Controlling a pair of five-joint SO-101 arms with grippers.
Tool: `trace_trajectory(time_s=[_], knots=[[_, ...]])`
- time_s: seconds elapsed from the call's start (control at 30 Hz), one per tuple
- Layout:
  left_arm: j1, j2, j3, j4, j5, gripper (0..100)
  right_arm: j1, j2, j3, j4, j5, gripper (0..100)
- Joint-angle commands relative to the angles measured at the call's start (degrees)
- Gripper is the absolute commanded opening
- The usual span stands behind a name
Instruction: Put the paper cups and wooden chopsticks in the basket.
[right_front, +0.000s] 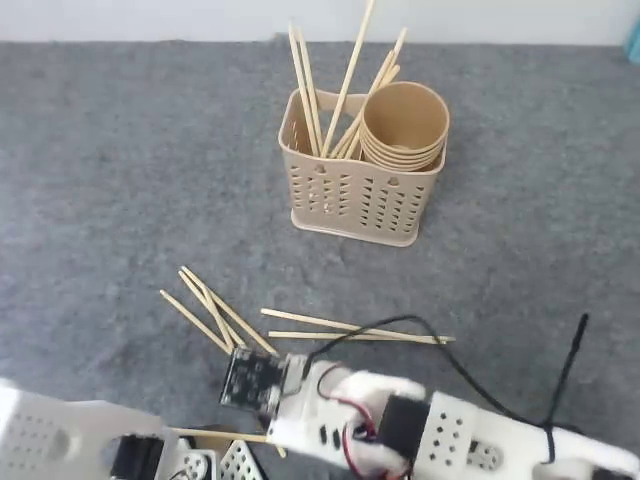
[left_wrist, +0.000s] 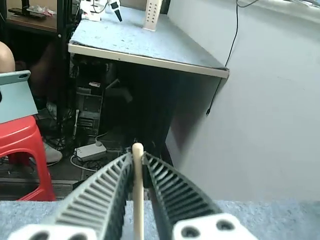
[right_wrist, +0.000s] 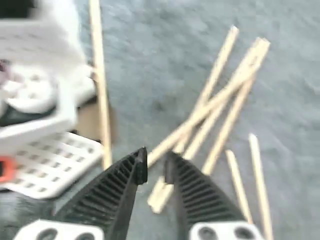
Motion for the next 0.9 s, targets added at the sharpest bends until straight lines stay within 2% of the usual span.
trace_trajectory(time_s=[0.0,0.17,0.27,0.57,0.73,0.87], knots=[[-1.1,-0.8,-5.1,-1.5,-0.2,1,-4.7,-1.6,-0.4,-2.2,-2.6,10.9],[-0.9,-0.9,-5.2,-1.5,-0.4,1,-13.0,-1.6,0.6,-1.1,-4.1,9.5],[-0.8,-0.9,-5.2,-1.5,-0.4,1,-13.9,-1.6,2.1,0.8,-4.0,9.5],[-0.6,-2.4,-5.6,-0.1,-0.3,1,-11.2,0.6,5.1,-3.3,-3.7,9.5],[0.0,-6.0,-5.8,6.4,-0.2,1,-5.8,15.6,-2.7,-4.2,-3.7,9.5],[0.4,-7.6,-5.8,7.8,-0.2,1,-5.7,27.7,-8.2,-4.2,-3.7,9.3]])
